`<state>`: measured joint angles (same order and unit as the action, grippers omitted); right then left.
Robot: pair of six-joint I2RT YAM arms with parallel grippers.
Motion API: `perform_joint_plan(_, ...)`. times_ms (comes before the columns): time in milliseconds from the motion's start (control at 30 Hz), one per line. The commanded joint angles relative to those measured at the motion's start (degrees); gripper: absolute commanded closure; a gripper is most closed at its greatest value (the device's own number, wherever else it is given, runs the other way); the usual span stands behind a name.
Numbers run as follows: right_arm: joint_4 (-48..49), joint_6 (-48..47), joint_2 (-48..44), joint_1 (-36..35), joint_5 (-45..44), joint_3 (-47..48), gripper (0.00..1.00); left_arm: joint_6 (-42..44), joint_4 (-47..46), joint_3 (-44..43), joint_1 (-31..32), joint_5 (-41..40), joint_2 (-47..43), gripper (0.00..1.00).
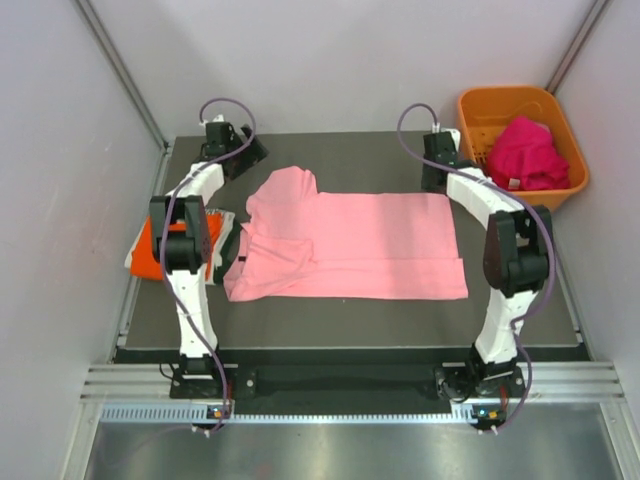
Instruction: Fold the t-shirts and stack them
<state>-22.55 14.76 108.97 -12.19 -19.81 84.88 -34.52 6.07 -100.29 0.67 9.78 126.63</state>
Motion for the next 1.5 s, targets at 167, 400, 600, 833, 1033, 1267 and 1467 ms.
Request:
perform_joint_plan(167, 2.41, -1.32, 3.01, 0.85, 1.25, 1.53, 0.64, 5.78, 6.76, -7.72, 0.56, 3.58, 6.26, 0.09)
perform_joint_plan(400, 6.02, -0.7, 0.2, 0.85, 2.67, -2.61, 0.64, 7.54, 15.37, -20.19, 1.0, 6.3, 14.96, 0.2)
perform_joint_plan(600, 6.11, -0.44, -0.95, 0.94, 3.03, -3.49, 0.65, 9.73, 18.1, -23.02, 2.49, 7.71, 17.95, 0.3)
perform_joint_plan(833, 7.08, 0.61, -2.36, 1.46, 3.2, -4.9, 0.66, 10.53, 20.04, -23.55, 3.73, 8.14, 18.65, 0.54)
perform_joint_plan(1033, 6.9, 0.97, -1.74, 2.08, 2.94, -4.81, 0.67, 12.46, 18.02, -20.13, 3.73, 6.13, 16.2, 0.87)
perform_joint_plan(1267, 4.8, 0.88, 0.89, 1.9, 2.41, -1.92, 0.68, 10.44, 11.6, -10.11, 0.92, -0.7, 9.35, 1.0)
perform_joint_plan(1467, 3.47, 0.62, 3.61, 1.9, 0.83, 1.68, 0.68, 8.69, 7.11, -3.77, -2.14, -2.83, 5.56, 1.0)
